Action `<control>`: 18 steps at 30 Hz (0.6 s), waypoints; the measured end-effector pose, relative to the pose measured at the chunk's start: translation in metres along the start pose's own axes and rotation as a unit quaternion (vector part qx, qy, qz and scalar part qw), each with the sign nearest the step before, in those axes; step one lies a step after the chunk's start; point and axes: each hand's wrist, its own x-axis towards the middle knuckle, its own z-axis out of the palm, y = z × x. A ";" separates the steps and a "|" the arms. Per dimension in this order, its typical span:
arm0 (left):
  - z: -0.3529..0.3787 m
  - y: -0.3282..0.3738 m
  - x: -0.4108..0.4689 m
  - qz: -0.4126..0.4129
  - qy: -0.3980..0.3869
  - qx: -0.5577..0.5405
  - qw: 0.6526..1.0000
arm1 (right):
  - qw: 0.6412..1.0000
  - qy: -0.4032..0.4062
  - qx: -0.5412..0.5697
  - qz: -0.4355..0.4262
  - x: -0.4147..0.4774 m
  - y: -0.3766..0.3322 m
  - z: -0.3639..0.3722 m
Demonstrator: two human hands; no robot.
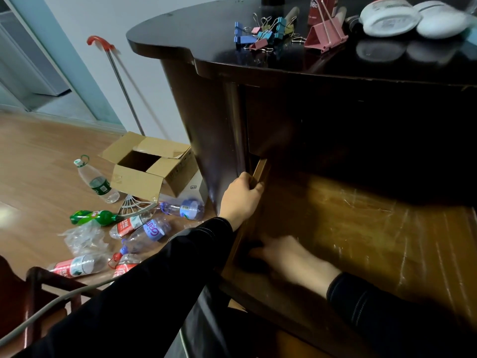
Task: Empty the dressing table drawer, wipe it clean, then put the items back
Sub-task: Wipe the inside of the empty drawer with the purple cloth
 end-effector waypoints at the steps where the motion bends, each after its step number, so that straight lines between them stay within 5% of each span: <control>1: 0.000 0.000 0.000 -0.001 0.003 -0.001 1.000 | 0.999 0.047 -0.006 0.015 0.003 0.006 -0.006; 4: 0.000 0.000 0.000 -0.004 0.001 -0.002 1.000 | 0.995 0.087 -0.045 0.035 0.007 0.009 -0.011; 10: 0.000 -0.002 0.000 0.003 -0.005 -0.001 1.000 | 0.982 -0.041 -0.132 -0.126 -0.007 -0.023 0.009; 14: -0.001 0.000 0.000 -0.003 -0.002 -0.005 1.000 | 0.994 0.100 -0.040 0.015 -0.001 0.015 -0.013; 16: -0.001 0.000 -0.001 -0.004 -0.006 -0.007 1.000 | 0.990 0.131 -0.044 0.011 0.002 0.020 -0.011; 18: -0.001 0.001 -0.001 -0.003 -0.009 -0.008 1.000 | 0.994 0.080 -0.058 -0.051 0.000 0.013 0.008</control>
